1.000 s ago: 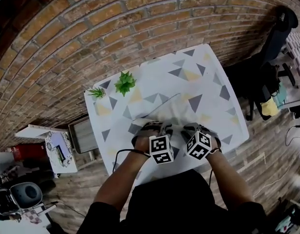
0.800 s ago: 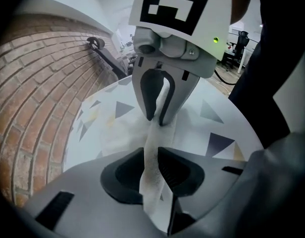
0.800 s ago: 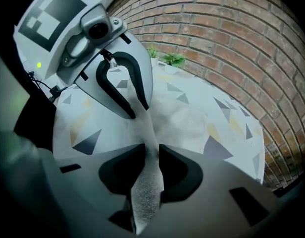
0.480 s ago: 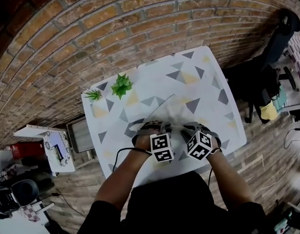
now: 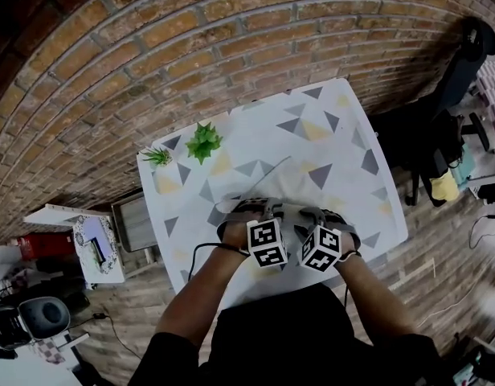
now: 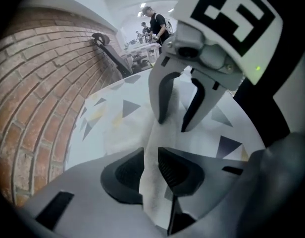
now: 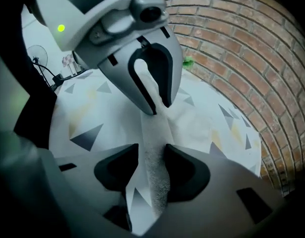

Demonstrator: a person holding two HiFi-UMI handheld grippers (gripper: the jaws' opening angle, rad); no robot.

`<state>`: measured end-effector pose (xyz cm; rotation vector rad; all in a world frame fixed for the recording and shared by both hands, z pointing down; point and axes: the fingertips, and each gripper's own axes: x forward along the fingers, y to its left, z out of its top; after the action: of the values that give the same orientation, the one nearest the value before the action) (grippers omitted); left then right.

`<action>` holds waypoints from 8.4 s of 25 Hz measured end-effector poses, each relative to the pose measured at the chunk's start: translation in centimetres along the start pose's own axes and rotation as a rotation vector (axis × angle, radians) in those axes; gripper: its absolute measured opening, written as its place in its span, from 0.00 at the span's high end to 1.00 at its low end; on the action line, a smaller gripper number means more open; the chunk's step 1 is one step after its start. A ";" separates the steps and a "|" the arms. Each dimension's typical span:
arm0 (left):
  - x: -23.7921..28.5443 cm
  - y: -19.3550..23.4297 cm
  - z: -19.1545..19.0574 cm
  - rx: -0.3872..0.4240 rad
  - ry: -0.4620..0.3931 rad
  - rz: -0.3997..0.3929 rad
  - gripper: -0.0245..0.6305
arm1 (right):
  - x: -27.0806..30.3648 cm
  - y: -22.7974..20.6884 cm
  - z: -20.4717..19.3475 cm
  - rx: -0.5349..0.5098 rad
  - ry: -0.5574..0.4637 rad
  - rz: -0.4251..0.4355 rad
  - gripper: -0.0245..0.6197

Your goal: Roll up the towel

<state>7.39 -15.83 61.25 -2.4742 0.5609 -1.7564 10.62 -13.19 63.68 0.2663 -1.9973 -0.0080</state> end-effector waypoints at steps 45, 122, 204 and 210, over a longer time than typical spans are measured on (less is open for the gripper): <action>-2.5 -4.0 -3.9 0.023 0.018 -0.073 0.77 | -1.4 2.3 0.6 0.088 0.050 0.148 0.77; -4.5 -3.7 -9.0 -0.059 0.064 -0.045 0.77 | -0.3 2.8 3.4 -0.021 0.066 0.114 0.76; -35.5 -15.3 0.2 -1.088 -0.703 0.872 0.93 | -35.3 8.1 6.4 0.203 -0.960 -0.003 0.94; -36.4 -13.3 4.6 -1.071 -0.732 0.916 0.93 | -37.8 5.9 4.7 0.158 -1.014 -0.061 0.94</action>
<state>4.66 7.54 30.16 -2.2649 2.3778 -0.1204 20.65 -0.73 28.62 0.4884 -3.0023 -0.0283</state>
